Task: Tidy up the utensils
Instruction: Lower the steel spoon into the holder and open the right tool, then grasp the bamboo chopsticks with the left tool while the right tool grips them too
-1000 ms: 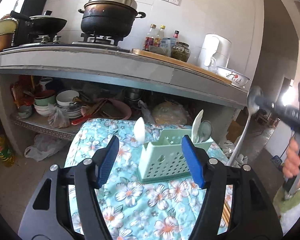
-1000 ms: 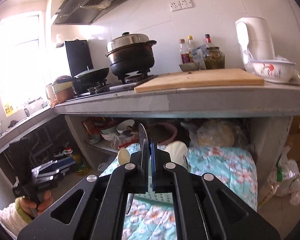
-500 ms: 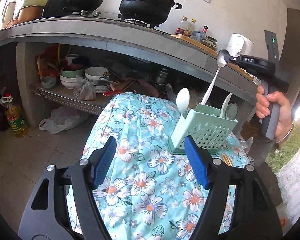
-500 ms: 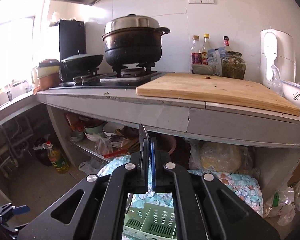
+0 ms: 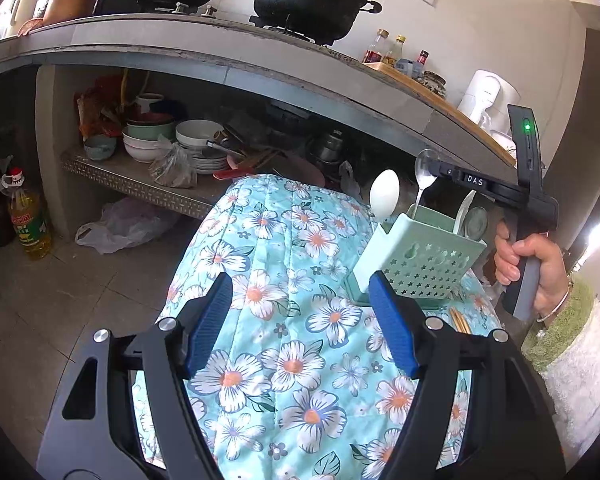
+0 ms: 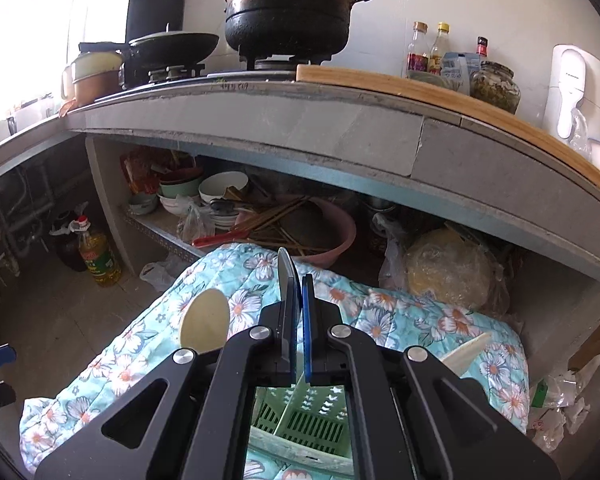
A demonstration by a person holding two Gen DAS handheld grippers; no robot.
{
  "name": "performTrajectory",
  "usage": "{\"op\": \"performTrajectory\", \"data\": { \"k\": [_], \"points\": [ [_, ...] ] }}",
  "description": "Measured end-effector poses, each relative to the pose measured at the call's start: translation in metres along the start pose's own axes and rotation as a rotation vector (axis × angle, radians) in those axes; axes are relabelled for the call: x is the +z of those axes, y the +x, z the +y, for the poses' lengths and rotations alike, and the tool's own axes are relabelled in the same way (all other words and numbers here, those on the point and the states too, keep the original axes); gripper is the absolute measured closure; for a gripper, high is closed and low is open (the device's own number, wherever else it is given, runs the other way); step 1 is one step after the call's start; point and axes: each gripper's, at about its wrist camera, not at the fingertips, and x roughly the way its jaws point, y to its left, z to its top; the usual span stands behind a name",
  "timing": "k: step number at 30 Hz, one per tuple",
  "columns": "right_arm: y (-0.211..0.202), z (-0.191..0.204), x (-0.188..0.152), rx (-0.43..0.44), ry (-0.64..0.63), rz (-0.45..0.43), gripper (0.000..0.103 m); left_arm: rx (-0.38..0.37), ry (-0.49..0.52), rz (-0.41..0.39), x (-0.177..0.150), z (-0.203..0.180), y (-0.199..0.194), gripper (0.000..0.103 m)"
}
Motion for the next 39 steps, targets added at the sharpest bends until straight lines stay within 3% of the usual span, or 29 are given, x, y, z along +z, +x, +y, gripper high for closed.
{"op": "performTrajectory", "data": {
  "k": [6,8,10,15,20,24,28,34,39],
  "points": [
    [-0.001,0.002,-0.009,0.057,0.016,0.053,0.097,-0.005,0.001,0.010,-0.001,-0.003,0.004,0.035],
    [-0.009,-0.002,-0.009,0.070,0.036,0.042,0.091,-0.006,0.005,0.011,-0.002,-0.004,0.004,0.034],
    [-0.024,-0.006,-0.008,0.085,0.057,0.010,0.079,-0.009,0.008,0.013,-0.002,-0.007,0.005,0.033],
    [-0.070,-0.020,-0.009,0.121,0.104,-0.060,0.071,-0.026,0.029,0.034,-0.006,-0.018,0.006,0.033],
    [-0.124,-0.045,-0.032,0.131,0.170,-0.089,0.065,-0.061,0.063,0.062,-0.013,-0.035,0.005,0.032],
    [-0.157,-0.075,-0.074,0.079,0.252,-0.048,0.064,-0.111,0.086,0.108,-0.023,-0.052,0.012,0.032],
    [-0.170,-0.108,-0.134,0.026,0.391,0.053,0.064,-0.181,0.104,0.178,-0.037,-0.076,0.026,0.032],
    [-0.143,-0.138,-0.241,0.114,0.655,0.280,0.064,-0.318,0.129,0.323,-0.067,-0.123,0.059,0.033],
    [-0.114,-0.148,-0.301,0.201,0.832,0.365,0.067,-0.491,0.054,0.538,-0.107,-0.164,0.108,0.054]
  ]
}}
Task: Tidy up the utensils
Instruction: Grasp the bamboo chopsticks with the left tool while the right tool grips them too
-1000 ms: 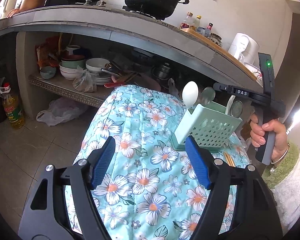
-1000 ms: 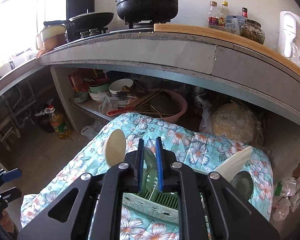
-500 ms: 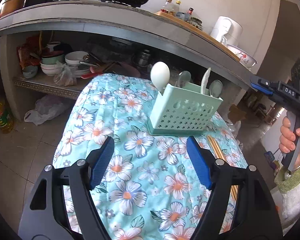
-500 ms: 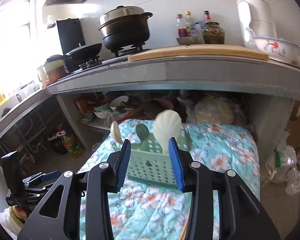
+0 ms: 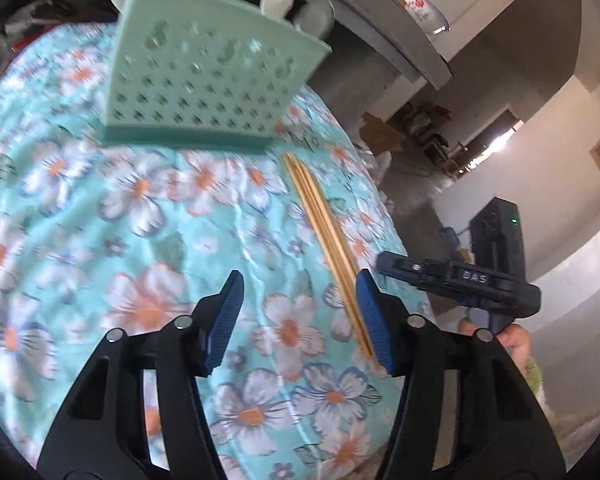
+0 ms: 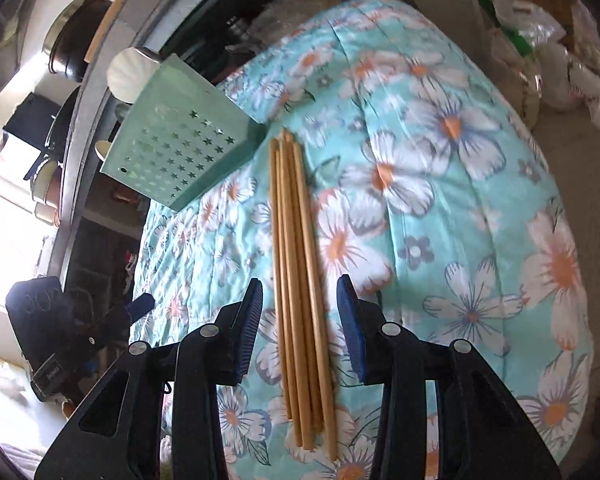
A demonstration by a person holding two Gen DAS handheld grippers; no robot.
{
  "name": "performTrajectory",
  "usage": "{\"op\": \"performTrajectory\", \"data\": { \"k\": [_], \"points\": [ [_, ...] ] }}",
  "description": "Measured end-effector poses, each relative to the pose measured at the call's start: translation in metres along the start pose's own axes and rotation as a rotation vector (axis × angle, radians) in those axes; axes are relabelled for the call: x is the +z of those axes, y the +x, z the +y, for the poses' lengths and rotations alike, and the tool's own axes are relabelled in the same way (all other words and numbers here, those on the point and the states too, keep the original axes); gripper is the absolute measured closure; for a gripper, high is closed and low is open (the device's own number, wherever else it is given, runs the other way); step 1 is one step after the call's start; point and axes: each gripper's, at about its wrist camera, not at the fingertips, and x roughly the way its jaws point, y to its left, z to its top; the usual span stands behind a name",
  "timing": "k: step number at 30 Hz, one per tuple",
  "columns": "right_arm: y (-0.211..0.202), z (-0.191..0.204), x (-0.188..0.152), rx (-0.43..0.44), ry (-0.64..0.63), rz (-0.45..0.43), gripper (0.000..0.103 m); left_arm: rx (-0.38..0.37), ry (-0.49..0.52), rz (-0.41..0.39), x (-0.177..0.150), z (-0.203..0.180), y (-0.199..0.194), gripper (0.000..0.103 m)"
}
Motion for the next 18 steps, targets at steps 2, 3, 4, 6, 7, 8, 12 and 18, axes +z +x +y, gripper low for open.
{"op": "performTrajectory", "data": {
  "k": [2,3,4,6,7,8,12,18],
  "points": [
    [0.007,-0.007,-0.003,0.018,0.021,0.013,0.069,-0.044,-0.033,0.073,-0.003,-0.004,0.028,0.064],
    [0.008,-0.010,-0.003,0.033,0.023,0.018,0.070,-0.070,-0.046,0.106,-0.003,-0.006,0.043,0.065],
    [0.010,-0.012,-0.003,0.045,0.026,0.023,0.071,-0.086,-0.059,0.130,-0.004,-0.008,0.054,0.067],
    [0.013,-0.015,-0.003,0.056,0.030,0.034,0.071,-0.118,-0.089,0.168,-0.004,-0.010,0.074,0.069],
    [0.016,-0.016,-0.003,0.067,0.035,0.041,0.072,-0.124,-0.107,0.181,-0.004,-0.010,0.084,0.069],
    [0.017,-0.018,-0.003,0.074,0.041,0.047,0.074,-0.124,-0.127,0.194,-0.003,-0.008,0.093,0.069],
    [0.026,-0.023,0.000,0.122,0.072,0.070,0.082,-0.148,-0.198,0.198,-0.001,0.000,0.114,0.078],
    [0.035,-0.021,0.001,0.182,0.117,0.099,0.093,-0.227,-0.298,0.172,0.003,0.019,0.115,0.094]
  ]
}}
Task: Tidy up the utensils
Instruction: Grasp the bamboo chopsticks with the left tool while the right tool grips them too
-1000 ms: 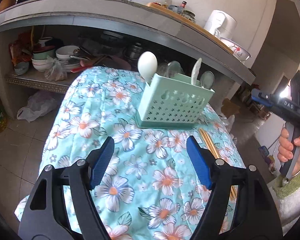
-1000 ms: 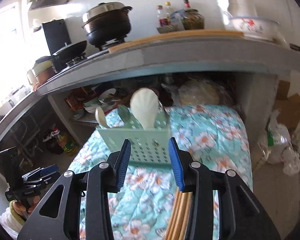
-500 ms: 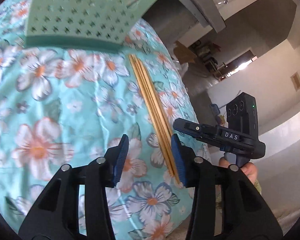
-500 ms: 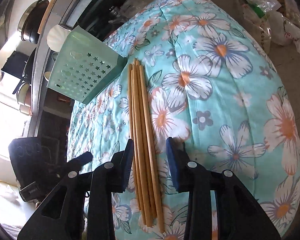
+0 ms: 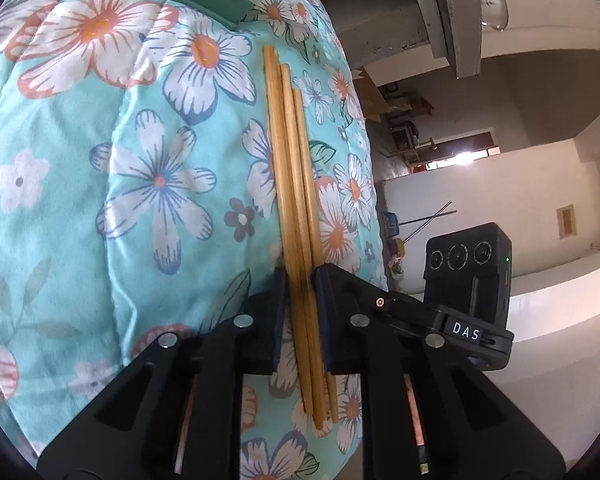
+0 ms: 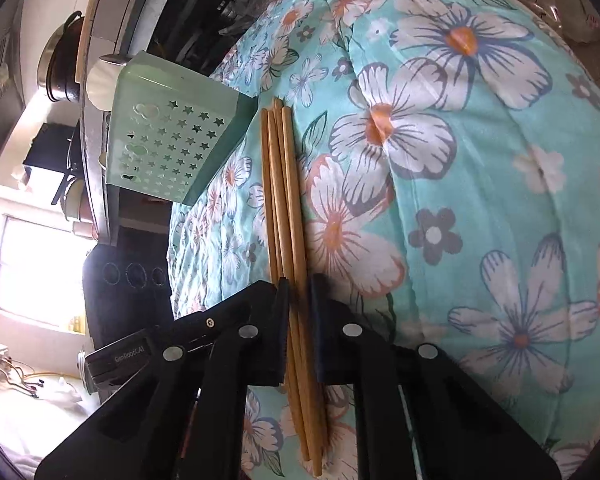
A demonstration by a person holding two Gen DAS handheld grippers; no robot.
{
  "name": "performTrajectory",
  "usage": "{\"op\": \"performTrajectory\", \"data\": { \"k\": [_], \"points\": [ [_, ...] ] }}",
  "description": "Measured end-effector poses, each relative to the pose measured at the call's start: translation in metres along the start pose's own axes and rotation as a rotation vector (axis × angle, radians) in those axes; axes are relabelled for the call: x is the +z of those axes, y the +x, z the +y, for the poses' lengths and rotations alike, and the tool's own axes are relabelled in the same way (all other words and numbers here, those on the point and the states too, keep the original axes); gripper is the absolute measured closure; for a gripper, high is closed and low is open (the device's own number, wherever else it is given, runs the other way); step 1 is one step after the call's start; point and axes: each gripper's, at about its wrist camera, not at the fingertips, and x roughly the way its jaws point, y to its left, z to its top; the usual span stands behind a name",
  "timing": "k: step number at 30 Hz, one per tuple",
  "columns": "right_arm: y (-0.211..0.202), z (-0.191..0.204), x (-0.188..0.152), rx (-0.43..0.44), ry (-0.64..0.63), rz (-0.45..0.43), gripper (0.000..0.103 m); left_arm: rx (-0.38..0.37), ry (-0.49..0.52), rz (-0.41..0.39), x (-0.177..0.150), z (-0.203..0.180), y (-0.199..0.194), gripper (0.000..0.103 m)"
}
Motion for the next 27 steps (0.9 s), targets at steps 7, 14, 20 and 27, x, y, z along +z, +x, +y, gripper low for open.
{"op": "performTrajectory", "data": {
  "k": [7,14,20,27],
  "points": [
    [0.017,0.022,-0.006,0.063,-0.008,0.051,0.097,-0.021,-0.048,-0.019,-0.007,0.015,-0.026,0.098],
    [0.062,0.062,-0.025,0.123,-0.060,0.149,0.097,0.015,-0.083,-0.107,-0.025,0.036,-0.086,0.098],
    [0.101,0.097,-0.049,0.140,-0.113,0.228,0.097,0.069,-0.110,-0.216,-0.049,0.055,-0.144,0.097],
    [0.078,0.115,-0.058,-0.006,-0.197,0.138,0.097,0.266,0.017,-0.324,-0.067,0.047,-0.181,0.095]
  ]
}}
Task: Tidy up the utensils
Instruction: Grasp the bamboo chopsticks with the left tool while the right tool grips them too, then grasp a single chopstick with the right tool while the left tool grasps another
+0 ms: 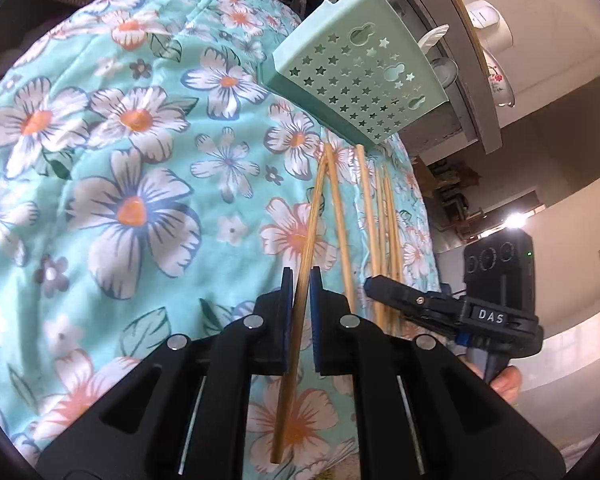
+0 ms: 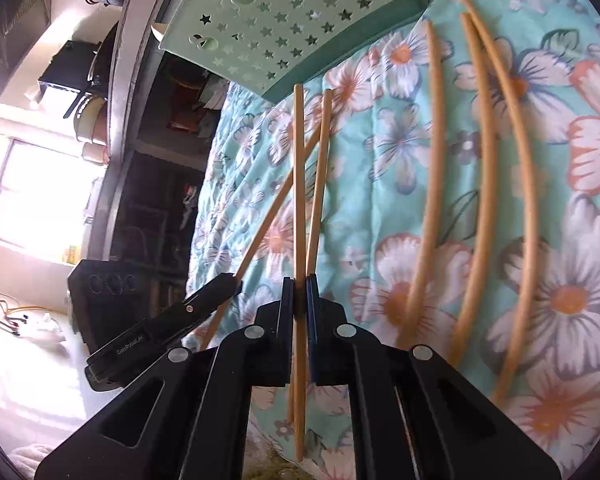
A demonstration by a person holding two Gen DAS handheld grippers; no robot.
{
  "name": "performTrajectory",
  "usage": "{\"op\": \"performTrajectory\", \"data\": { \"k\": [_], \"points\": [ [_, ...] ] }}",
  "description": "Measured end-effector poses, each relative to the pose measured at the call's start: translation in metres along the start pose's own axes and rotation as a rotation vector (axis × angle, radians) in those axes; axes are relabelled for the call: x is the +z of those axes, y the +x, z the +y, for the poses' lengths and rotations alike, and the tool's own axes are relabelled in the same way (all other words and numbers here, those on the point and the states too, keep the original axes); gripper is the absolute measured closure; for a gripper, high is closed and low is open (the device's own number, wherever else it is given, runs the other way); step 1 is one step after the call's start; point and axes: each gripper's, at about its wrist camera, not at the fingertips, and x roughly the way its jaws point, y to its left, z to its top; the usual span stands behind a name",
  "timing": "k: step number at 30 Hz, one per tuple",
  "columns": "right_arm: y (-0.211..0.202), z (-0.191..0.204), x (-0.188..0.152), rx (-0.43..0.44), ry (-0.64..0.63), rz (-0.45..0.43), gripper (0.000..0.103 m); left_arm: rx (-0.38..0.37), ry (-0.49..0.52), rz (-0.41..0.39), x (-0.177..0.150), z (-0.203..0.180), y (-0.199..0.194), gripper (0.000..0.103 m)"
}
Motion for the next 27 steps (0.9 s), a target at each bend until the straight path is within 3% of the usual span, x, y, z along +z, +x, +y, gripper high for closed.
{"op": "performTrajectory", "data": {
  "k": [5,9,16,27],
  "points": [
    [-0.017,0.001,-0.006,-0.122,-0.035,-0.032,0.096,0.129,0.078,-0.029,-0.005,-0.002,-0.005,0.094],
    [-0.022,0.002,-0.007,-0.156,-0.061,-0.052,0.094,0.184,0.126,-0.049,-0.008,-0.001,-0.014,0.094],
    [-0.028,-0.003,-0.012,-0.192,-0.107,-0.084,0.094,0.256,0.214,-0.054,-0.011,-0.019,-0.016,0.085],
    [-0.012,0.013,0.013,-0.276,-0.203,-0.117,0.094,0.340,0.423,-0.046,0.001,-0.058,-0.012,0.070]
  ]
}}
